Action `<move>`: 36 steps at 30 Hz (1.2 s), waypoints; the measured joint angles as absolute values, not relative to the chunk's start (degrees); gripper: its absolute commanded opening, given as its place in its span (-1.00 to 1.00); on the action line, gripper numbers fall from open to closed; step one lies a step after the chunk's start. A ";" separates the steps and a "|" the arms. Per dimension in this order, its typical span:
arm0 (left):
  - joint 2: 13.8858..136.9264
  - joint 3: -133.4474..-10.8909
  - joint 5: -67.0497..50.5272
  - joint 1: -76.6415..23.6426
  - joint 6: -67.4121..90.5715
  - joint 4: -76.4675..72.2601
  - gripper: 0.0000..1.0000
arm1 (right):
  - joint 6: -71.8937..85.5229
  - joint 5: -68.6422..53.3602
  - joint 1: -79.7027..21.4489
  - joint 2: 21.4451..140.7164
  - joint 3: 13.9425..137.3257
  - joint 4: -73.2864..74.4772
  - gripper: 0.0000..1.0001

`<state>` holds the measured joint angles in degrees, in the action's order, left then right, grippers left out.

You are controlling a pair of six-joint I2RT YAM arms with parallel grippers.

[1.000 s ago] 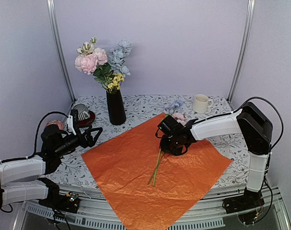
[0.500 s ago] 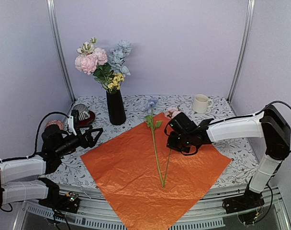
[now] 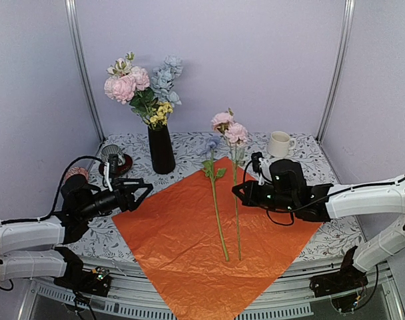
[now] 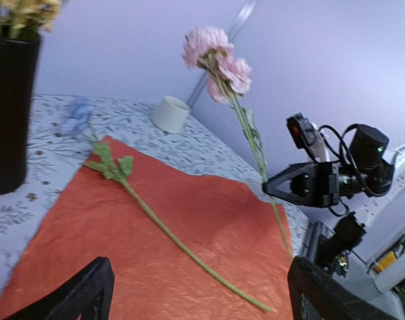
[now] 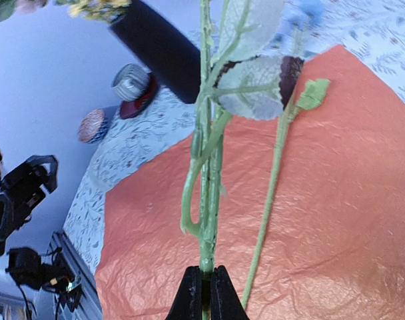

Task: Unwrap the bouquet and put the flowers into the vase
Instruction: Pass from the right arm to the left

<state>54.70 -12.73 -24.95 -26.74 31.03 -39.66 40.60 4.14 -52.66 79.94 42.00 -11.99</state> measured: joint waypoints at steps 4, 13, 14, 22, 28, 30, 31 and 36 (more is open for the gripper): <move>57.58 -16.97 -22.63 -38.35 33.69 -41.41 0.76 | 32.84 3.66 -57.87 78.30 41.36 -20.38 -0.95; 67.61 -26.59 -20.91 -47.79 36.86 -47.20 0.46 | 20.67 1.30 -65.76 79.40 43.88 -30.13 -0.94; 68.29 -27.20 -20.95 -48.27 36.84 -47.68 0.42 | 20.01 1.19 -66.02 79.72 44.42 -30.48 -0.94; 72.31 -29.23 -22.50 -50.85 37.06 -51.79 0.30 | 16.60 0.49 -66.98 81.91 47.35 -31.35 -0.94; 73.38 -30.41 -24.16 -51.59 36.80 -53.12 0.37 | 15.59 0.12 -67.40 83.09 48.40 -31.27 -0.94; 73.52 -30.89 -24.67 -51.79 36.62 -53.39 0.37 | 15.51 -0.01 -67.51 83.40 48.45 -31.27 -0.94; 73.54 -31.05 -24.86 -51.88 36.60 -53.56 0.36 | 15.42 -0.14 -67.57 83.64 48.45 -31.24 -0.94; 73.56 -31.05 -24.91 -51.96 36.62 -53.84 -0.05 | 15.11 -0.54 -67.88 84.75 48.64 -30.76 -0.93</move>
<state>73.56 -31.05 -24.91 -51.96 36.62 -53.84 15.11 -0.54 -67.88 84.75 48.64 -30.76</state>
